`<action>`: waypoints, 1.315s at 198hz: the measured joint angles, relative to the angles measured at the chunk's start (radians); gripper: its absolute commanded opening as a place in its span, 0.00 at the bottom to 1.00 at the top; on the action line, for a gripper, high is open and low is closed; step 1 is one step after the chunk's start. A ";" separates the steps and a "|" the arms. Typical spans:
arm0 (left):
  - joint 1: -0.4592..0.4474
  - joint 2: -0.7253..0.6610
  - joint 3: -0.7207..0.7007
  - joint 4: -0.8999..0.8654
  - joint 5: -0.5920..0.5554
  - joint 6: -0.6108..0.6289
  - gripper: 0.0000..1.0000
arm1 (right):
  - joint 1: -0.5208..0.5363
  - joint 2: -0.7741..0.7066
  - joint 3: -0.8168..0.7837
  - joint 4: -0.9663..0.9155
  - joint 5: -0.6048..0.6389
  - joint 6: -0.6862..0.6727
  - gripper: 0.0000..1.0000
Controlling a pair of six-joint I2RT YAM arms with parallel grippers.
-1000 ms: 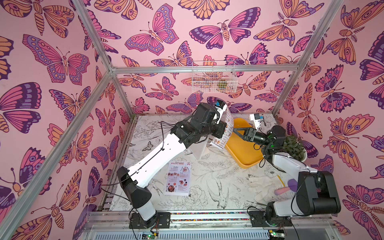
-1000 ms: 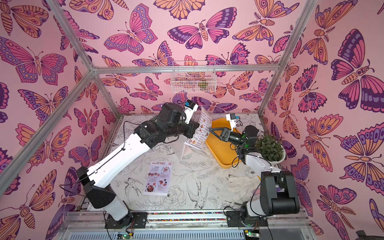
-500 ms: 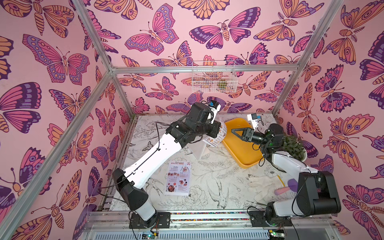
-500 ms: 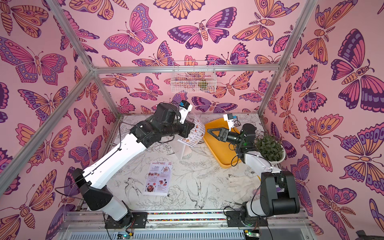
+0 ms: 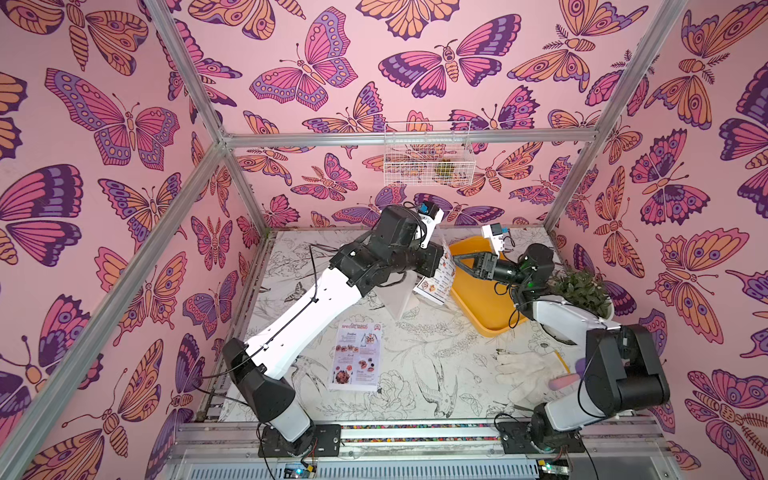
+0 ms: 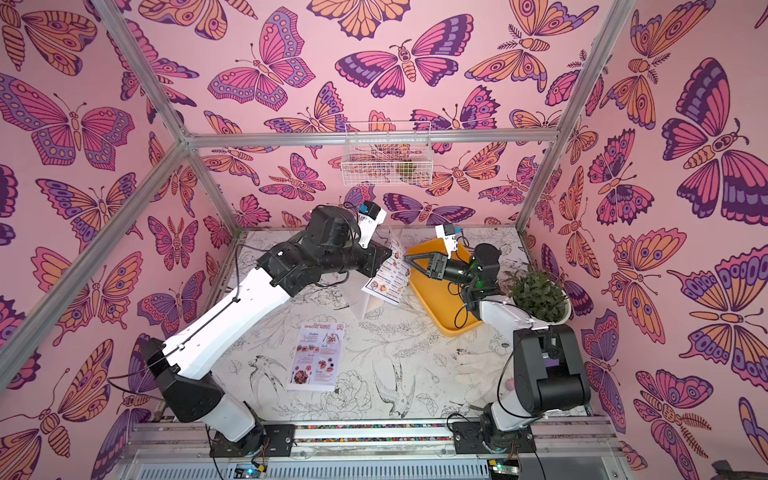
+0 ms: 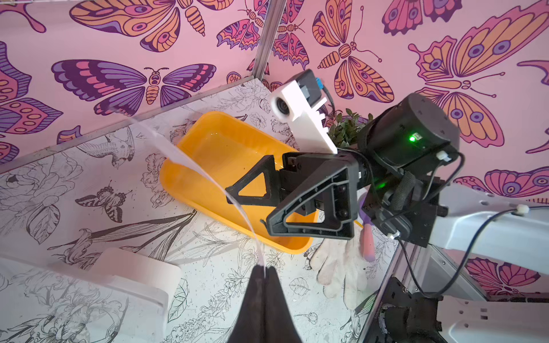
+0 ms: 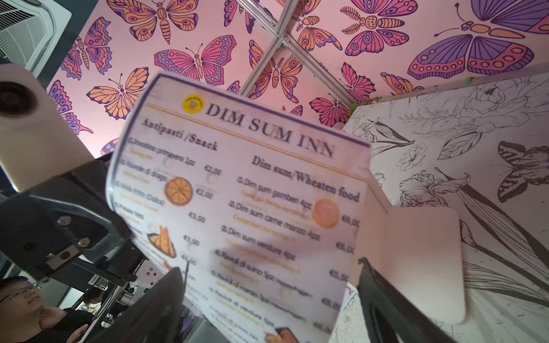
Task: Replace the menus in the menu holders
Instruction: Pick up the menu from the storage box.
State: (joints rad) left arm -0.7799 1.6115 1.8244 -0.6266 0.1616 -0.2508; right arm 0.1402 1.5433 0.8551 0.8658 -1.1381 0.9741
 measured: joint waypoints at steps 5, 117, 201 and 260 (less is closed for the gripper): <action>0.000 -0.004 0.000 0.000 0.001 0.000 0.00 | 0.000 0.003 -0.001 0.007 0.000 0.003 0.92; 0.005 -0.026 -0.010 0.005 -0.005 -0.001 0.00 | 0.019 0.051 -0.027 0.315 -0.001 0.217 0.87; 0.072 -0.037 -0.080 0.040 -0.004 -0.031 0.00 | 0.019 -0.061 -0.039 0.239 -0.009 0.170 0.85; 0.104 -0.040 -0.105 0.062 0.004 -0.051 0.00 | 0.019 -0.122 -0.045 0.110 -0.008 0.087 0.78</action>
State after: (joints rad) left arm -0.6762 1.5719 1.7199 -0.5648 0.1654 -0.3019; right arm 0.1596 1.4212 0.8104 0.9756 -1.1458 1.0611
